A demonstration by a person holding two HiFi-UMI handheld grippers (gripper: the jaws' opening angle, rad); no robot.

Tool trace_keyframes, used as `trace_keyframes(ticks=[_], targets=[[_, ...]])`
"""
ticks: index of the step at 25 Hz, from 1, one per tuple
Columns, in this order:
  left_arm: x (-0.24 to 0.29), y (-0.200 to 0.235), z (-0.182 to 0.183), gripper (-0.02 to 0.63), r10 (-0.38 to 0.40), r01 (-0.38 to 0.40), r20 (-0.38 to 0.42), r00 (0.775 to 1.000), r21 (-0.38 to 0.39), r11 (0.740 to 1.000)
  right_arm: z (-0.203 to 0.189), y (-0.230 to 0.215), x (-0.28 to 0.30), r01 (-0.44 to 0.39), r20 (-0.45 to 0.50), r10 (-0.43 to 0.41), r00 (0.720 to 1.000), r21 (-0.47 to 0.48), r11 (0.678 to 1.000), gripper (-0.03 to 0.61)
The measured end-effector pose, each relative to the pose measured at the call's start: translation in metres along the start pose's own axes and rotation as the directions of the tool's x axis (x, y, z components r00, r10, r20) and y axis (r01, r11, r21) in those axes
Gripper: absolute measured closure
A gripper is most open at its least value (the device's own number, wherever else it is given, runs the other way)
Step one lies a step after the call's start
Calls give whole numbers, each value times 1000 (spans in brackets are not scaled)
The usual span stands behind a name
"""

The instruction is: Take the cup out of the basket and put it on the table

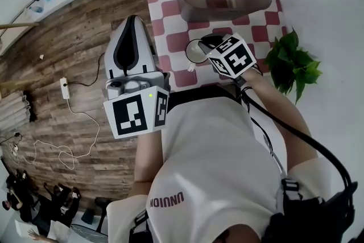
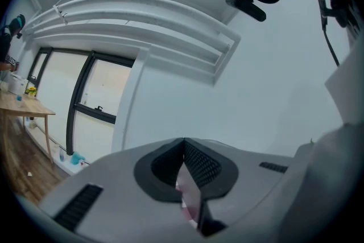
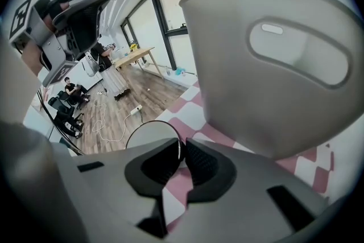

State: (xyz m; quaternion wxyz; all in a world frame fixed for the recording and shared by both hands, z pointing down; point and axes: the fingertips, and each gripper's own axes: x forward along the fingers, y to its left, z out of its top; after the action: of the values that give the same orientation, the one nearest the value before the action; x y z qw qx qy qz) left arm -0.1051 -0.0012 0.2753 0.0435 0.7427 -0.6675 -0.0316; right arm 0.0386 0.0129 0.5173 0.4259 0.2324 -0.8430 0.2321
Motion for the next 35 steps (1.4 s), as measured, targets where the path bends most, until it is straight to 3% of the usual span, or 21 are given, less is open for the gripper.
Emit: trace_keyframes(ticks=[22, 32, 35], targets=[[7, -6, 2, 601, -21, 21, 2, 1000, 6, 1000, -19, -11, 14, -7, -54, 9, 998, 44, 999, 525], [11, -9, 2, 601, -31, 31, 3, 1000, -1, 1000, -19, -9, 15, -62, -70, 70, 995, 111, 992, 509], [11, -8, 2, 601, -29, 29, 3, 1000, 2, 1000, -17, -2, 12, -111, -59, 120, 991, 135, 985, 467]])
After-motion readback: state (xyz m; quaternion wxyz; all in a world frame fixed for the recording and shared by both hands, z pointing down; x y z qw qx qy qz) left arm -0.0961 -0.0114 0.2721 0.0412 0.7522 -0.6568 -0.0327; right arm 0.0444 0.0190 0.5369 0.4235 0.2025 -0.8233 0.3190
